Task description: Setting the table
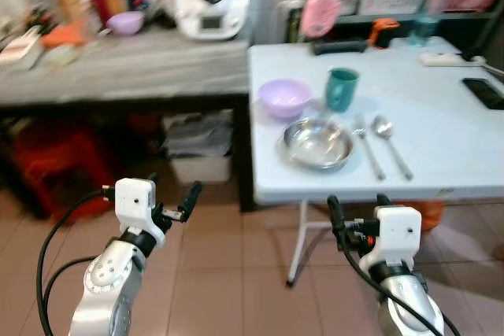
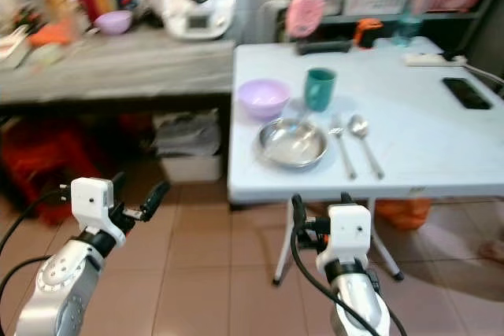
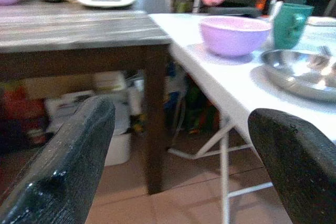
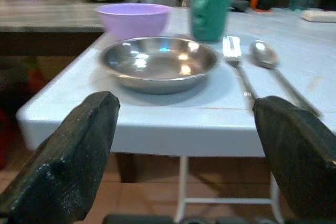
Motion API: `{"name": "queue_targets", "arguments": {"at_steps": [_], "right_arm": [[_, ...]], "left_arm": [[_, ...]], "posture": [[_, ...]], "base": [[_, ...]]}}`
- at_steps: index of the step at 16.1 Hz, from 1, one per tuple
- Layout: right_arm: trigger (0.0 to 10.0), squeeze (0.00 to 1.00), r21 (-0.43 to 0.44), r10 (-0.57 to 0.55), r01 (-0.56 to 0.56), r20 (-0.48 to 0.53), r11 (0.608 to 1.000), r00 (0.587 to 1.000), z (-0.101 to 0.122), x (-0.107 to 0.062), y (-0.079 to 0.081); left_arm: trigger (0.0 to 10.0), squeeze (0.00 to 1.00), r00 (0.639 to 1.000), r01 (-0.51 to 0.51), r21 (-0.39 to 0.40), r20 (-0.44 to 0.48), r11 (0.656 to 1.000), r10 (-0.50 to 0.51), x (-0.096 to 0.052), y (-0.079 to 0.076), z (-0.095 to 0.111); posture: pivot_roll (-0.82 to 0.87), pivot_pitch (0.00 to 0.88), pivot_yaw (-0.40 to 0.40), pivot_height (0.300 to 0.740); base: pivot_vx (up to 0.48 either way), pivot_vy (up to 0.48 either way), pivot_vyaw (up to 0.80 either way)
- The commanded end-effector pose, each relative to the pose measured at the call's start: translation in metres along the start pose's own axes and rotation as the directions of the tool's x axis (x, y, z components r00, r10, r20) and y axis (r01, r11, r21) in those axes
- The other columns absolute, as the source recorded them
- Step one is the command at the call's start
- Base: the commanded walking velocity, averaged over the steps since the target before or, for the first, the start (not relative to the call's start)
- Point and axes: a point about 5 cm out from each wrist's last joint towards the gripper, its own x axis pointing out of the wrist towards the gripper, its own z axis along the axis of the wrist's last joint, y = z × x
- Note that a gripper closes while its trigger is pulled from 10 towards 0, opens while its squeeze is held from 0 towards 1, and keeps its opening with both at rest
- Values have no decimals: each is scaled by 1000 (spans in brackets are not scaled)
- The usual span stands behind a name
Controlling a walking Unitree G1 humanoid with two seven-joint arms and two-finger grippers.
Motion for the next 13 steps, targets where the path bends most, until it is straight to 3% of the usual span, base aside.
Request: {"name": "queue_targets", "arguments": {"at_steps": [1, 5, 7, 13], "right_arm": [[10000, 0, -16, -2, 2, 11, 1000, 1000, 3, -1, -4], [10000, 0, -18, -2, 2, 10, 1000, 1000, 3, -2, -3], [10000, 0, -20, -3, 3, 8, 1000, 1000, 3, -3, -3], [10000, 0, -28, 6, -6, 16, 1000, 1000, 4, -5, -1]], "left_arm": [[10000, 0, 1000, 15, -5, 5, 1000, -15, 2, -5, 1], [10000, 0, 1000, 12, -8, -1, 1000, -12, 0, -5, 1], [10000, 0, 999, -42, -15, -12, 999, 42, 0, 0, -1], [10000, 0, 999, -43, 43, -30, 998, 44, -3, 1, -2]], "posture": [[13, 0, 36, 740], [13, 0, 38, 740], [12, 0, 41, 740], [9, 0, 47, 740]], "base": [[458, 0, 0], [457, 0, 0], [0, 0, 0], [0, 0, 0]]}}
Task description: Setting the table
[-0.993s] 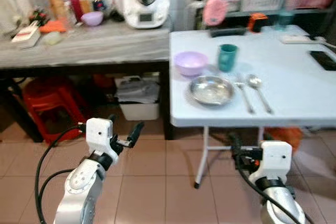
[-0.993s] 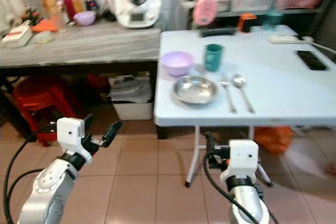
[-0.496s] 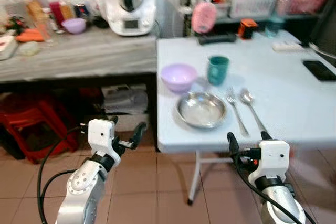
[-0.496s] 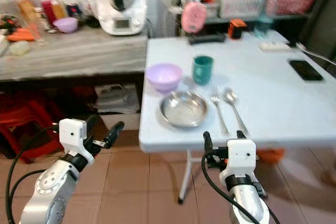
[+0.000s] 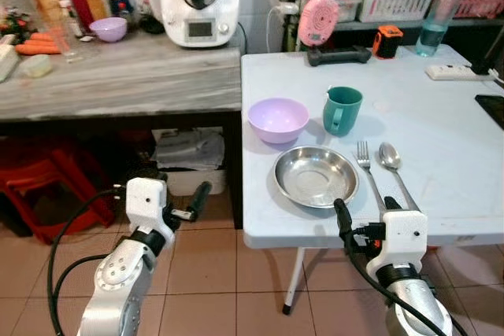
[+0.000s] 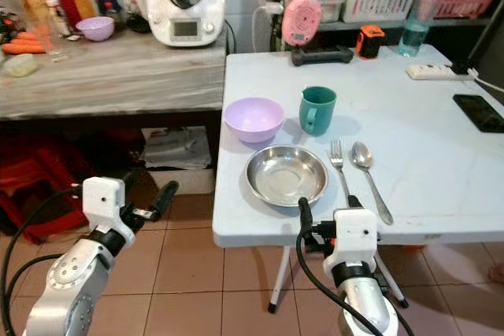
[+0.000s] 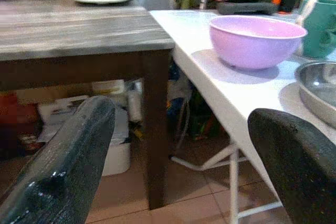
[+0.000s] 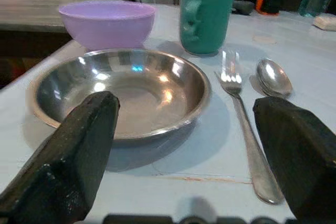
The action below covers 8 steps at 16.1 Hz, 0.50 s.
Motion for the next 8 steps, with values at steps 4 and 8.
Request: {"name": "queue_targets", "arguments": {"at_steps": [4, 8], "right_arm": [[10000, 0, -7, 11, -10, 25, 1000, 1000, 6, -1, 3], [10000, 0, -10, 14, -14, 29, 1000, 999, 7, -1, 3]], "left_arm": [[10000, 0, 1000, -23, 56, -7, 998, 23, -4, 7, 2], [10000, 0, 1000, -14, 53, -4, 998, 15, -3, 3, 1]], "posture": [[9, 0, 44, 740], [6, 0, 42, 740]], "base": [[0, 0, 0], [0, -272, 0]]}}
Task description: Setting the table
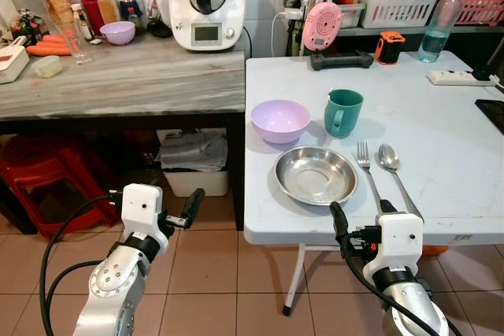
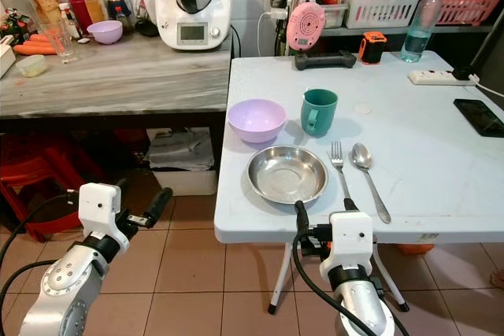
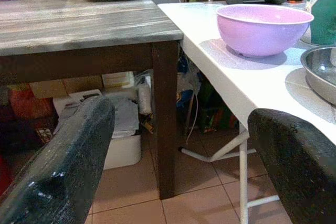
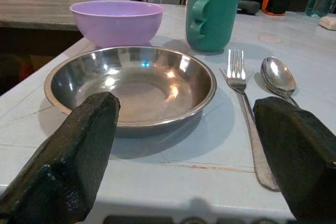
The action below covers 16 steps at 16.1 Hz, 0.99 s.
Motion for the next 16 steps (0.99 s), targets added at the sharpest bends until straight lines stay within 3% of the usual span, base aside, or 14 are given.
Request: {"name": "queue_targets", "arguments": {"at_steps": [1, 8, 16], "right_arm": [[10000, 0, -6, 10, -10, 37, 1000, 999, 9, 1, 1], [10000, 0, -11, 8, -8, 40, 1000, 999, 10, 2, 1], [10000, 0, -14, -3, 4, 51, 1000, 999, 12, 4, 0]], "left_arm": [[10000, 0, 1000, -5, 21, 18, 1000, 5, 0, 0, 4], [10000, 0, 1000, -8, 17, 16, 1000, 8, 2, 0, 4], [10000, 0, 999, -47, -3, 24, 999, 47, 6, 6, 5]], "posture": [[6, 0, 42, 740], [4, 0, 42, 740], [1, 0, 51, 740]], "base": [[0, -480, 0], [0, -480, 0], [0, 0, 0]]}}
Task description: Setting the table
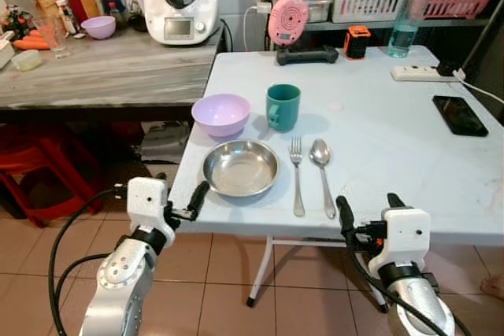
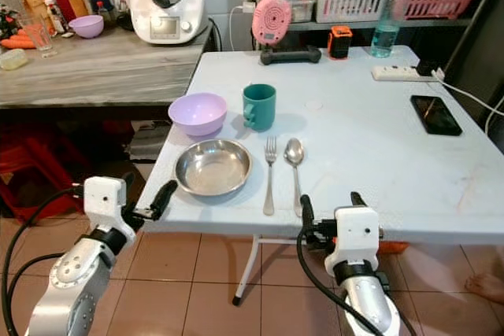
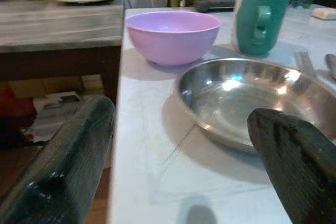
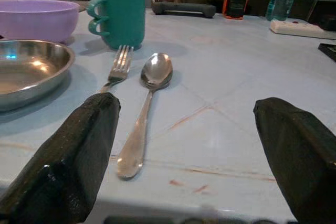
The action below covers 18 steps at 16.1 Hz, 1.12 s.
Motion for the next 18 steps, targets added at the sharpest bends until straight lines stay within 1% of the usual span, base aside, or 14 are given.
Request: {"name": "queue_targets", "arguments": {"at_steps": [1, 3, 4, 6, 7, 8, 9, 10, 12, 13, 14, 15, 17, 18], "right_arm": [[10000, 0, -7, -5, 5, 22, 1000, 1000, 5, 6, 0], [10000, 0, -1, -11, 11, 27, 1000, 1000, 8, 13, -5], [10000, 0, -9, -11, 11, 30, 1000, 999, 11, 19, -8], [10000, 0, 2, 19, -19, 41, 1000, 999, 16, 25, -6], [10000, 0, -35, 64, -62, 48, 997, 997, 19, 26, -3], [10000, 0, -57, 60, -57, 57, 997, 997, 19, 26, -3], [10000, 0, -17, 38, -37, 61, 999, 997, 19, 25, -4], [10000, 0, -3, 31, -30, 61, 1000, 998, 19, 24, -5], [10000, 0, 29, 2, -3, 46, 1000, 999, 17, 24, -10], [10000, 0, 26, 3, -5, 45, 1000, 999, 18, 24, -11], [10000, 0, 28, 4, -5, 44, 1000, 999, 18, 25, -10], [10000, 0, -39, 24, -22, 43, 999, 999, 18, 26, -6], [10000, 0, -15, 99, -99, 61, 995, 993, 20, 27, 3], [10000, 0, -38, 92, -90, 70, 995, 993, 22, 27, 3]], "left_arm": [[10000, 0, 1000, -6, 36, 1, 999, 6, -2, 7, -1], [10000, 0, 1000, 12, 53, 1, 999, -12, -5, 8, -3], [10000, 0, 1000, 4, 65, 2, 998, -4, -8, 11, -4], [10000, 0, 1000, -22, 67, 5, 998, 22, -9, 17, -4], [10000, 0, 1000, -29, 75, 9, 997, 28, -8, 17, -3], [10000, 0, 1000, -28, 74, 15, 997, 27, -8, 16, -3], [10000, 0, 1000, -26, 71, 18, 997, 25, -8, 15, -3], [10000, 0, 999, -27, 70, 19, 997, 26, -8, 15, -3], [10000, 0, 999, -24, 56, 25, 998, 23, -10, 13, -3], [10000, 0, 999, -15, 31, 30, 999, 15, -10, 11, -3], [10000, 0, 999, -22, 41, 39, 999, 21, -10, 12, -2], [10000, 0, 999, -19, 40, 38, 999, 18, -10, 13, -3], [10000, 0, 999, -26, 97, 45, 995, 21, -11, 15, -2], [10000, 0, 999, -12, 78, 43, 997, 8, -12, 14, -3]], "posture": [[1, 0, 51, 740], [2, 0, 52, 740], [3, 0, 51, 740], [5, 0, 51, 740], [7, 0, 47, 740], [8, 0, 45, 740], [10, 0, 43, 740], [10, 0, 43, 740], [7, 0, 43, 740], [4, 0, 43, 740], [4, 0, 43, 740], [1, 0, 43, 740], [-2, 0, 45, 740], [-2, 2, 44, 740]], "base": [[0, 0, 0], [0, 0, 0], [0, 0, 0], [0, 0, 0], [0, 0, 0], [0, 0, 800], [0, 0, 800], [0, 0, 800], [0, 0, 0], [0, 0, 0], [0, 0, 0], [0, 0, 0], [0, 0, 0], [0, 0, 0]]}}
